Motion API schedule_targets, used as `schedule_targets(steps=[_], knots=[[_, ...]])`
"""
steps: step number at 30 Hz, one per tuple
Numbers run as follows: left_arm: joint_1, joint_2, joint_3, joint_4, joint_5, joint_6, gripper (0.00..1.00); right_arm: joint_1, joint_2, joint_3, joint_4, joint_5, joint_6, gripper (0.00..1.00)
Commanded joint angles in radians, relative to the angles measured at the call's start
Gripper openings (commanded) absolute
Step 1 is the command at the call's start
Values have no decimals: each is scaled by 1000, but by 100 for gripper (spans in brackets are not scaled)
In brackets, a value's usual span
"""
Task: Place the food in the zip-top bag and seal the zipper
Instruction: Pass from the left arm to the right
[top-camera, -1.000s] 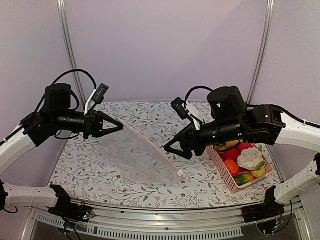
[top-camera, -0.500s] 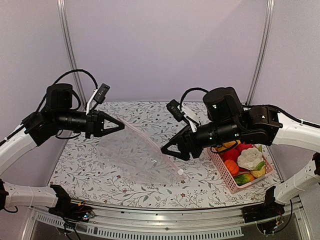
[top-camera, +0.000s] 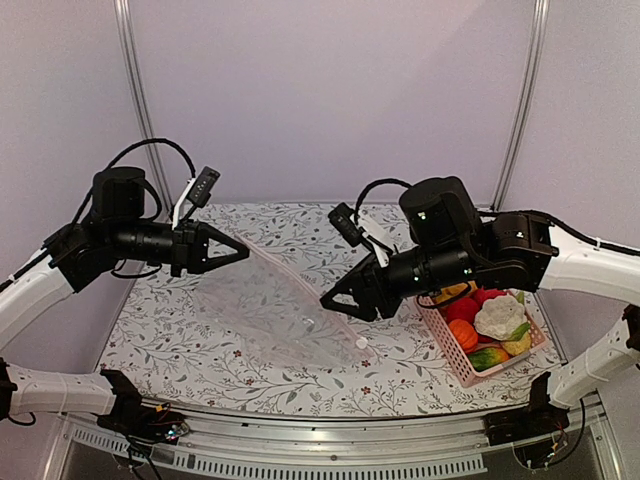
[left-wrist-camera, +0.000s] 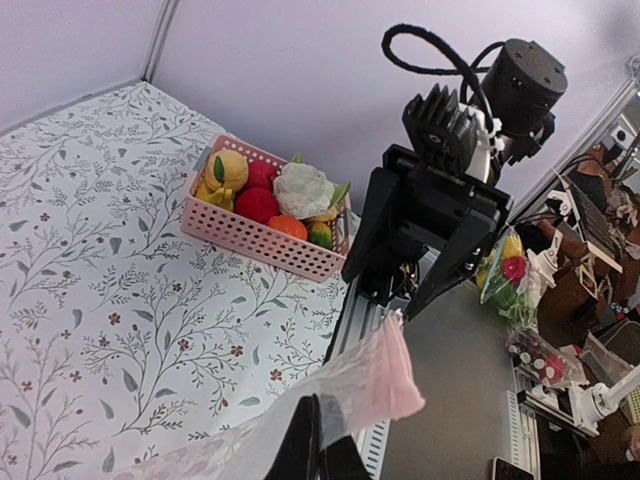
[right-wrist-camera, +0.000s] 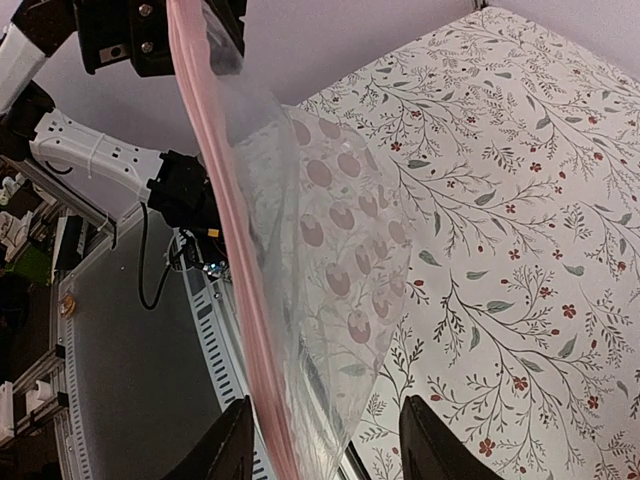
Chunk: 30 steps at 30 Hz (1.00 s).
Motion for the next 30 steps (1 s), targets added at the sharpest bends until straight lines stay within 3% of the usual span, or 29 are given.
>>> schedule_targets(steps=[1, 12, 30], knots=[[-13, 9, 2, 10, -3, 16, 0, 6, 18, 28, 17, -3, 3, 48], [-14, 7, 3, 3, -7, 17, 0, 5, 12, 27, 25, -3, 2, 42], [-13, -3, 2, 1, -12, 13, 0, 5, -34, 21, 63, 44, 2, 43]])
